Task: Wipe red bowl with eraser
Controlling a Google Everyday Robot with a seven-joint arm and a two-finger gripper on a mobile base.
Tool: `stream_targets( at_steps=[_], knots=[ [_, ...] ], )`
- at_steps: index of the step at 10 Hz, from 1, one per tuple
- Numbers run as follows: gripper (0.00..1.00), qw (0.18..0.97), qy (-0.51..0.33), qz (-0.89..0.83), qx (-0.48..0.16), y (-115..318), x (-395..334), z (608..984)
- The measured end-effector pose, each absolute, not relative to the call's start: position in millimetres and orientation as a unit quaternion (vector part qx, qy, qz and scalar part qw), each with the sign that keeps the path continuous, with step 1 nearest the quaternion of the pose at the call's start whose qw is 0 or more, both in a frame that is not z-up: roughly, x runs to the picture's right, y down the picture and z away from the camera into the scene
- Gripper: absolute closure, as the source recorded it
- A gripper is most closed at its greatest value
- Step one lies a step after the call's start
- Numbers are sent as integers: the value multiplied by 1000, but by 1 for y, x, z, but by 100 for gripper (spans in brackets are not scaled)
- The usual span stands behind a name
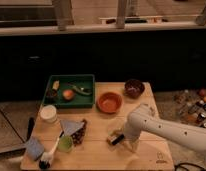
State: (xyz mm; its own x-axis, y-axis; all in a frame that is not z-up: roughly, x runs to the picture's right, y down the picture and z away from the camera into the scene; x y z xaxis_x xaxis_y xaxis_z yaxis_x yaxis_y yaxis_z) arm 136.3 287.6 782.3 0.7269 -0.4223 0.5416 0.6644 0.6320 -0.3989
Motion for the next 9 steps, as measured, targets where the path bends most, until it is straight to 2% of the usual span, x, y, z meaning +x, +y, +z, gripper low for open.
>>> stream_targets(
  at_steps=[9],
  knots=[
    [20, 881, -208, -309, -290, 283, 144, 765]
  ],
)
